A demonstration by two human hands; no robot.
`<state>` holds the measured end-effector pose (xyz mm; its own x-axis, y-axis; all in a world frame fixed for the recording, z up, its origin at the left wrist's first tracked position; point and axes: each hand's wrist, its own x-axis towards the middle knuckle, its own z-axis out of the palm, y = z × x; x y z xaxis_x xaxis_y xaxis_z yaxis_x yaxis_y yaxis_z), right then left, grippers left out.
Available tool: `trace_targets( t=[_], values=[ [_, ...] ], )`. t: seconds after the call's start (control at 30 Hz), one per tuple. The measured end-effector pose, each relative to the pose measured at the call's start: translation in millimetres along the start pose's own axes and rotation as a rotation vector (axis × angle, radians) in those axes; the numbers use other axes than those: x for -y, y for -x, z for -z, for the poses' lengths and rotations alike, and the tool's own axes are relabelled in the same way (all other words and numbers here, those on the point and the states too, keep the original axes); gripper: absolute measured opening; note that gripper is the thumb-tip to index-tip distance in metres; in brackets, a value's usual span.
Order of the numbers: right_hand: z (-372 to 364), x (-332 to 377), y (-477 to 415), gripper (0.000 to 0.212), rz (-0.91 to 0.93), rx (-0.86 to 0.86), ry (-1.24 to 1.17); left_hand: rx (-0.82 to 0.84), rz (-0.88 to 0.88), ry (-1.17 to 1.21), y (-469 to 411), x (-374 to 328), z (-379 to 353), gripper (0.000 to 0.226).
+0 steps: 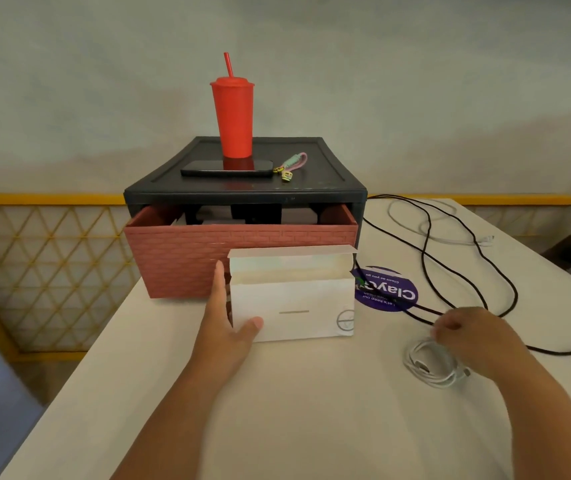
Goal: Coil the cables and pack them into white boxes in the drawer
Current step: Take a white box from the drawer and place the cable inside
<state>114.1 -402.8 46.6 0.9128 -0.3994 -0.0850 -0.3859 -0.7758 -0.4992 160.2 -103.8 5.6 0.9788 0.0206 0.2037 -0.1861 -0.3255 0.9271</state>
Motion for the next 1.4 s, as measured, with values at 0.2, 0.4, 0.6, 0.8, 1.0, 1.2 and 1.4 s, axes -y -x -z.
trace_targets(
  t=[0.2, 0.4, 0.6, 0.8, 1.0, 1.2, 1.4],
  values=[
    [-4, -4, -7, 0.01, -0.061, 0.12, -0.012, -0.042, -0.005, 0.067, -3, 2, -1, 0.075],
    [2, 3, 8, 0.009, 0.127, 0.199, -0.177, 0.033, -0.044, 0.073, 2, -5, 1, 0.065],
    [-2, 22, 16, 0.011, 0.354, 0.112, -0.25, 0.142, -0.033, -0.01, 9, -17, 3, 0.095],
    [2, 30, 23, 0.018, 0.487, 0.023, -0.508, 0.154, -0.053, -0.065, 14, -23, 3, 0.108],
    [5, 37, 27, 0.025, 0.542, -0.043, -0.793, 0.176, -0.099, -0.143, 18, -29, 0, 0.107],
    [4, 44, 31, 0.03, 0.616, -0.182, -0.845, 0.199, -0.164, -0.252, 23, -40, -2, 0.103],
    [-3, 42, 29, 0.038, 0.707, -0.232, -0.656, 0.205, -0.219, -0.343, 28, -46, -4, 0.102]
  ],
)
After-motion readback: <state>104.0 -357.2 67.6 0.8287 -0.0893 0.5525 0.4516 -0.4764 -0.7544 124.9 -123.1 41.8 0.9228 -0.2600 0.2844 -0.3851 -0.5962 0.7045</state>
